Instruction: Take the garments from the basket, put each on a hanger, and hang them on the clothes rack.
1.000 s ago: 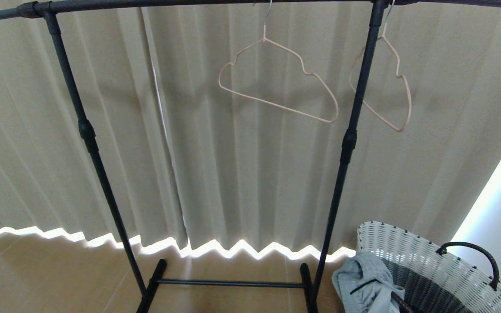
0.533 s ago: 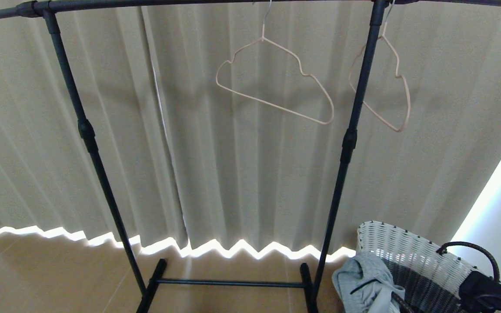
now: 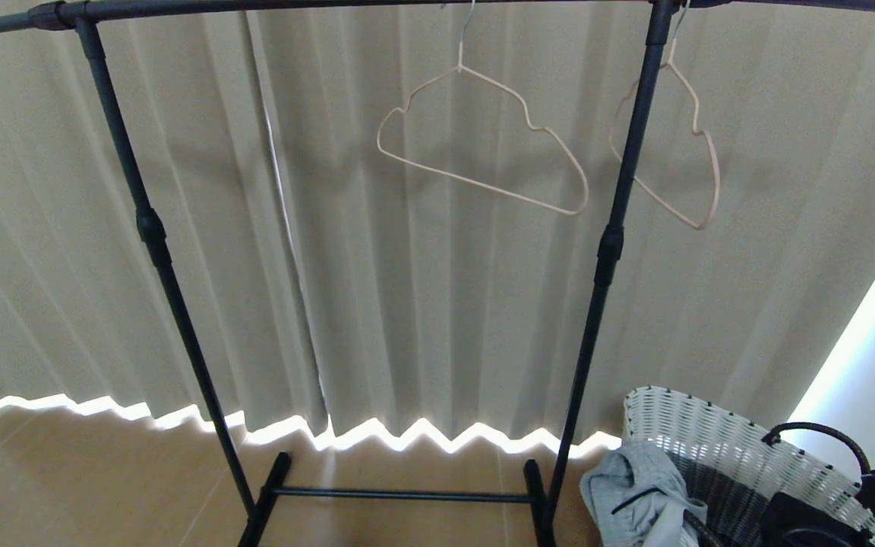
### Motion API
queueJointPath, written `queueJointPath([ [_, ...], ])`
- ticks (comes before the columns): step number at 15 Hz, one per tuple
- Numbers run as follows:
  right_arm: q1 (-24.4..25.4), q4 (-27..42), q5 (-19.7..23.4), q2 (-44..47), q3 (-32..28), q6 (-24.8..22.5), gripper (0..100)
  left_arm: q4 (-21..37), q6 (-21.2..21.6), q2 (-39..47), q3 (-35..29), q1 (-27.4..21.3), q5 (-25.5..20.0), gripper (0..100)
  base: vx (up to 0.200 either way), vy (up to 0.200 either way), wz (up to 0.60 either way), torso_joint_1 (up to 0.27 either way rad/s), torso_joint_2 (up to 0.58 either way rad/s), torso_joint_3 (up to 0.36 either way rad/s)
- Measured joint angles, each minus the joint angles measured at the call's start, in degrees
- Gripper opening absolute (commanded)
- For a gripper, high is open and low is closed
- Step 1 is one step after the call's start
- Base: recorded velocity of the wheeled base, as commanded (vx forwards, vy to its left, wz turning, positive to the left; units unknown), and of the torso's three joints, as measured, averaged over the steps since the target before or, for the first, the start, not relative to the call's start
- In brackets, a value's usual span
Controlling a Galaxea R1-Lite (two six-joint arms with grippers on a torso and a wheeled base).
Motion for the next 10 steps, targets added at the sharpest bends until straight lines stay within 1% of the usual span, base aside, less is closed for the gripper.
queueJointPath([
  [2,-0.22,-3.17,-0.99,2.97,-0.41,0.04,100,0.02,0.02,0.00,0.00,0.00,0.02,100,0.000,0.000,0.00,0.000,0.00,0.000],
  [4,-0.82,-8.48,-4.69,6.06,-0.39,0.15,100,0.00,0.00,0.00,0.00,0.00,0.06,100,0.000,0.000,0.00,0.000,0.00,0.000],
  [5,-1.04,-9.96,-5.45,7.23,-0.15,0.20,0,0.00,0.02,0.00,0.00,0.00,0.05,100,0.000,0.000,0.00,0.000,0.00,0.000],
  [10,-1.34,-10.40,-6.83,8.50,0.07,0.23,0,0.02,0.05,0.00,0.00,0.00,-0.05,100,0.000,0.000,0.00,0.000,0.00,0.000],
])
